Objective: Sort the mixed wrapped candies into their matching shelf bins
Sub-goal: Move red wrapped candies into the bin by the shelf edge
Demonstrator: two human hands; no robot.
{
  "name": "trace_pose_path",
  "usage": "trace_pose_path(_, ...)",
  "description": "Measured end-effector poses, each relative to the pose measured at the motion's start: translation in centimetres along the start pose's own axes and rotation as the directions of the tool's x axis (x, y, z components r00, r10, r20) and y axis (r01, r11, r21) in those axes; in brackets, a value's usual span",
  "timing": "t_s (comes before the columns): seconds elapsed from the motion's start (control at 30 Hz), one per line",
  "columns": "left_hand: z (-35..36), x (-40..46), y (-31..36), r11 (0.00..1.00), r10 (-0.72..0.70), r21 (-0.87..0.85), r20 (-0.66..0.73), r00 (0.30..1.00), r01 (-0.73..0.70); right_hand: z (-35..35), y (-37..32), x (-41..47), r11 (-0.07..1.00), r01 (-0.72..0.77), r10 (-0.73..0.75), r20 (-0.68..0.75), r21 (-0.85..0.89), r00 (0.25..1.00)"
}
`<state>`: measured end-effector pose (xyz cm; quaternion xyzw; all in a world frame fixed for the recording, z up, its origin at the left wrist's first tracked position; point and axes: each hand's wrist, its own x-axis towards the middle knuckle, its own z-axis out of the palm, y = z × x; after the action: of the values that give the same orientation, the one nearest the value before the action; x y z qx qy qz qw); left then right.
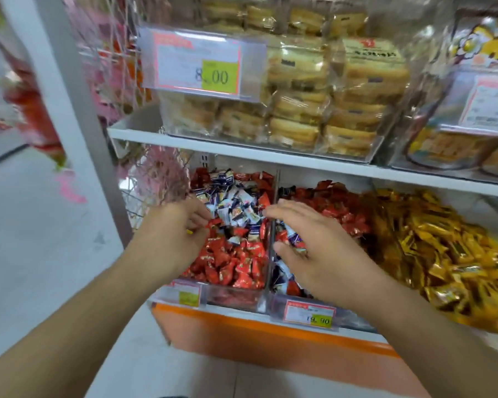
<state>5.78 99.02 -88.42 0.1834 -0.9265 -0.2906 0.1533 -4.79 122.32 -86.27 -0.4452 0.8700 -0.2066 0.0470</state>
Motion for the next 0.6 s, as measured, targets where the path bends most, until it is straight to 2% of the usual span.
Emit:
trace_pose_path(0.13,2.5,0.4,-1.0,0.981,0.139,0.098,0.229,0.963,-0.165,2.5,-1.1,1.5,0.998,0.06,-0.061,0.045,0.031,0.997)
trace_pose_path(0.2,3.1,0.5,-1.3,0.976,0.149,0.112,0.286,0.947,-0.187,3.0,-0.8,1.8,0.998,0.057,-0.057,0.028,0.016,0.998)
trace_pose_path(0.33,3.2,1.0,-1.6,0.971,0.083,0.195,0.283,0.956,-0.142,3.4,-0.2,1.7,0.998,0.06,-0.06,0.016,-0.001,0.998)
trace_pose_path(0.6,3.1,1.8,-1.2,0.976,0.075,0.188,0.192,0.978,-0.112,3.2,-0.2,1.4,0.999,0.051,-0.051,0.012,0.014,0.999)
